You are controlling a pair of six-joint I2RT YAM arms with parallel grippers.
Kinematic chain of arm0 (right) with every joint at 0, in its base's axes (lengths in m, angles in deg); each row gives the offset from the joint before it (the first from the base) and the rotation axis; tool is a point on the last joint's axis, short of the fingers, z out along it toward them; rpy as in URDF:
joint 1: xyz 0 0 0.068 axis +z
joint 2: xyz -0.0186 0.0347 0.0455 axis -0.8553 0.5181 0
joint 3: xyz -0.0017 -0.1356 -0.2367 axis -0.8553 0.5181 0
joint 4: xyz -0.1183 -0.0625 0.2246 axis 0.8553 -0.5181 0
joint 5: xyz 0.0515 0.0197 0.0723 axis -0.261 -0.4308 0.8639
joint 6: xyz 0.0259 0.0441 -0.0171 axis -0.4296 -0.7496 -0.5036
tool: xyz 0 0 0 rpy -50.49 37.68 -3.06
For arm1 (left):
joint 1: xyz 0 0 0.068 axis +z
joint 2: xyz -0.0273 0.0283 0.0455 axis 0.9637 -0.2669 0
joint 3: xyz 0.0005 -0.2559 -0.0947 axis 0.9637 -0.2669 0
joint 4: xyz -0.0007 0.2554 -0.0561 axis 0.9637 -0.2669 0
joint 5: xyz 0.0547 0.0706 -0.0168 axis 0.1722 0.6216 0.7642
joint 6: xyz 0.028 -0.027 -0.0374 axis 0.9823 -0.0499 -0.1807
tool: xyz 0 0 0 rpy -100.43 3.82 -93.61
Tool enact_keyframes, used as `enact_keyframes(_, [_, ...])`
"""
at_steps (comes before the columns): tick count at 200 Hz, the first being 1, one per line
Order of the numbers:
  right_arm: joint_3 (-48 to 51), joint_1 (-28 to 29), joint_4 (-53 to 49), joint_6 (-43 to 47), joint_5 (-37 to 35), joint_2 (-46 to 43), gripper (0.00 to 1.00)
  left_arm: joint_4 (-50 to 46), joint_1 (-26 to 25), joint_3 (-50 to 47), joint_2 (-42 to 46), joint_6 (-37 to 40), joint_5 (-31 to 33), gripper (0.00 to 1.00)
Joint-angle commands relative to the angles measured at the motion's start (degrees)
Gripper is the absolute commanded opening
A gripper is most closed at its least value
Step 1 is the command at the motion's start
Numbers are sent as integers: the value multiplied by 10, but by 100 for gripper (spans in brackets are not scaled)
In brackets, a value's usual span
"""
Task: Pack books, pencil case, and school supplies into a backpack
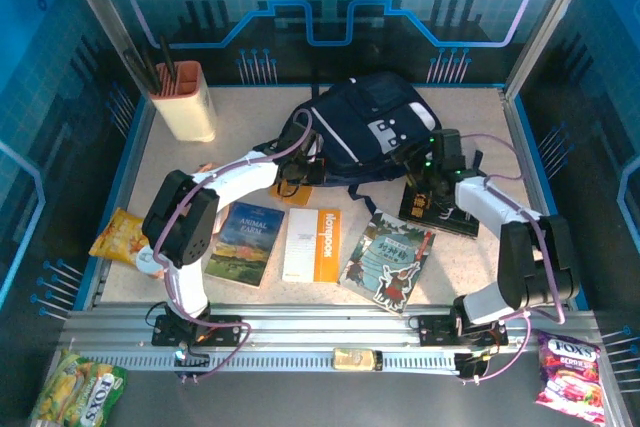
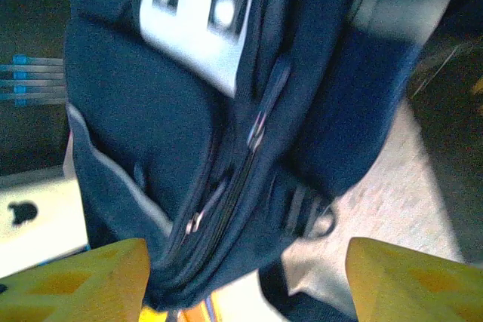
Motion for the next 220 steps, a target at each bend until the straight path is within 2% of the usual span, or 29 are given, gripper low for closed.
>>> enact_keyframes(1, [14, 55, 6, -75, -21, 6, 69, -33, -7, 24, 0, 15, -19, 0])
enact_keyframes(42, [-8, 109, 58, -119, -24, 81, 59, -43, -12, 31, 2, 16, -25, 0])
enact_keyframes(79, [-52, 113, 84, -117, -1, 147, 52, -58, -15, 36, 2, 20, -20, 0])
enact_keyframes(103, [-67, 113, 76, -97, -27, 160, 47, -67, -16, 37, 7, 24, -17, 0])
enact_keyframes(130, [-89, 106, 39, -47, -76, 157, 25, -85, -16, 39, 14, 19, 3, 0])
enact_keyframes(141, [-96, 101, 29, -21, -94, 155, 13, -102, -14, 46, 16, 14, 21, 0])
enact_keyframes(149, [-103, 98, 18, 0, -102, 153, 9, -112, -12, 51, 17, 12, 39, 0])
enact_keyframes(185, [-113, 83, -11, 65, -132, 125, 2, -132, 8, 56, 25, 18, 57, 0])
enact_keyframes(220, [-128, 74, -35, 127, -150, 89, 2, -144, 21, 53, 37, 34, 63, 0])
